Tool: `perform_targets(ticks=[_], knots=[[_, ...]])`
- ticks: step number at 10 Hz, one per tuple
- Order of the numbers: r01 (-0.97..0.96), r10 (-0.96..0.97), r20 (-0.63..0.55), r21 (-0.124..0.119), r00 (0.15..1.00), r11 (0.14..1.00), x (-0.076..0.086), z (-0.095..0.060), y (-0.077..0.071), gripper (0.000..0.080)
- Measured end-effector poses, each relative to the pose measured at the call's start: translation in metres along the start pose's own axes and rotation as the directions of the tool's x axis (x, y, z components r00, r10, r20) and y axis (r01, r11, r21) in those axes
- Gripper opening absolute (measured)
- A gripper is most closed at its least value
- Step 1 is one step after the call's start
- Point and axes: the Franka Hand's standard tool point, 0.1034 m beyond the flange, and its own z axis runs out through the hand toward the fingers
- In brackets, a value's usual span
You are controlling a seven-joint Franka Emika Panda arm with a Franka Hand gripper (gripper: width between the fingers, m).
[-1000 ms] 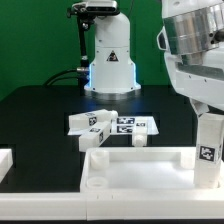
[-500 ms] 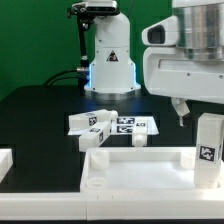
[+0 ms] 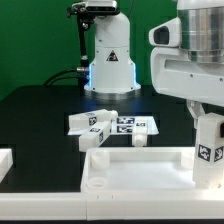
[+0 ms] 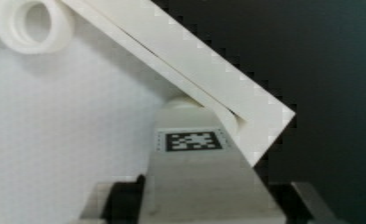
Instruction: Assemble desk
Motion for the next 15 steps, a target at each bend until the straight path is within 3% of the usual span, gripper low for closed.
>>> perform_targets(ticks=[3, 5, 7, 9, 10, 11, 12, 13, 15], knots=[[-0.338, 0.336, 0.06, 0.022, 0.94, 0.941, 0.002, 0.0, -0.001, 0.0285], [-0.664, 0.656, 0.121, 0.04, 0.745, 0.747, 0.0, 0.001, -0.007, 0.0285], [-0.772, 0.761, 0.133, 0.066, 0.634, 0.632, 0.001, 0.0, -0.005, 0.0285], [-0.805, 0.794, 0.136, 0.064, 0.592, 0.59, 0.004, 0.0, -0.005, 0.0285], [-0.827, 0.816, 0.138, 0.056, 0.561, 0.559, 0.002, 0.001, -0.005, 0.0432], [-0.821, 0.81, 0.138, 0.057, 0.57, 0.568, 0.002, 0.001, -0.005, 0.0432], [-0.814, 0.803, 0.138, 0.065, 0.58, 0.577, 0.001, -0.001, -0.006, 0.0566], [-0.796, 0.784, 0.144, 0.079, 0.605, 0.6, -0.005, -0.011, -0.007, 0.0629], [-0.757, 0.741, 0.16, 0.088, 0.652, 0.647, -0.009, -0.043, -0.005, 0.0645]])
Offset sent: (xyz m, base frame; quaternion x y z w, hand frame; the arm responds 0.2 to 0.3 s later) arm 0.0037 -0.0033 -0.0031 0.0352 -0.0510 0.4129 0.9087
